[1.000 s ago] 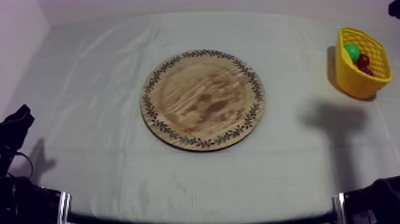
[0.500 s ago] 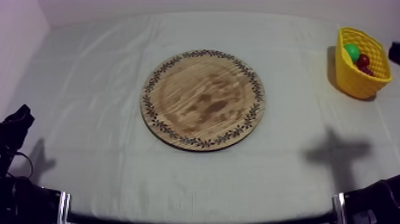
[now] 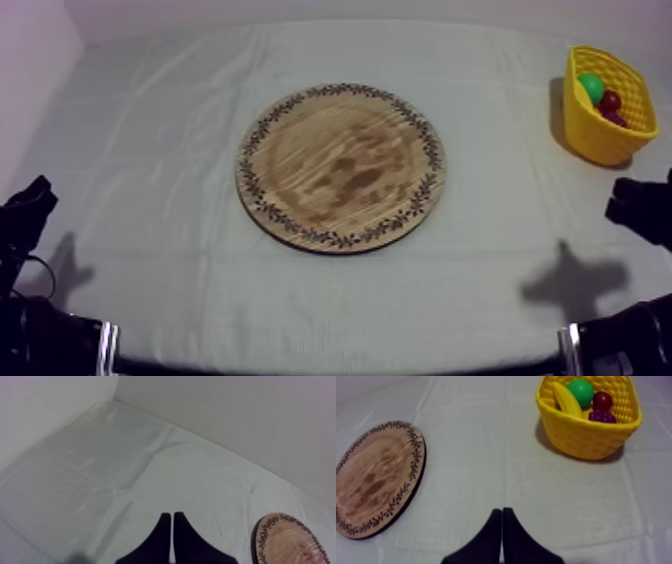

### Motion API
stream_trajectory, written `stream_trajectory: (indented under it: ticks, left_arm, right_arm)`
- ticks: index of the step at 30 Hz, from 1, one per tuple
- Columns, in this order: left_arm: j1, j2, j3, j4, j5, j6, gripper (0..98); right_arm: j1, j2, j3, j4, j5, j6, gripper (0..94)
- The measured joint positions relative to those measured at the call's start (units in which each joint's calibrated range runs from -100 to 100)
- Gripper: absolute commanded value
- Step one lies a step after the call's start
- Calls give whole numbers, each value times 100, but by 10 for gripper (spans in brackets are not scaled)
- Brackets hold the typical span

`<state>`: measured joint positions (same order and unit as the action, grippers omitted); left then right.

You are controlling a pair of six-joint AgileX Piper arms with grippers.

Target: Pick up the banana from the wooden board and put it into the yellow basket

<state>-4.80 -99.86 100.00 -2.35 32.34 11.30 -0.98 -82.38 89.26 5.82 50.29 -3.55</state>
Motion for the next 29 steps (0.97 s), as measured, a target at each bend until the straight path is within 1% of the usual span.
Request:
stream_trajectory:
  ticks: [4,8,10,12,14,15,24,26,29]
  left_arm:
    - [0,0,0,0,0,0,1]
    - [0,0,0,0,0,0,1]
    - [0,0,0,0,0,0,1]
    - [0,0,0,0,0,0,1]
    - [0,0,0,0,0,0,1]
    - [0,0,0,0,0,0,1]
    - [0,0,0,0,0,0,1]
    - [0,0,0,0,0,0,1]
    - [0,0,0,0,0,0,1]
  right_arm:
    - [19,-355,439,-22,-95,64,2]
    - [41,-612,726,-47,-446,60,3]
    - [49,-713,894,-218,-768,112,3]
    - [41,-807,997,-495,-1114,268,3]
    - [32,-884,1029,-678,-1432,452,3]
    - [32,-906,1029,-718,-1527,516,3]
    - [134,-1204,1048,-730,-1609,1287,3]
    - [82,-1261,1048,-730,-1588,1401,3]
    - [-62,-1316,1048,-730,-1577,1442,3]
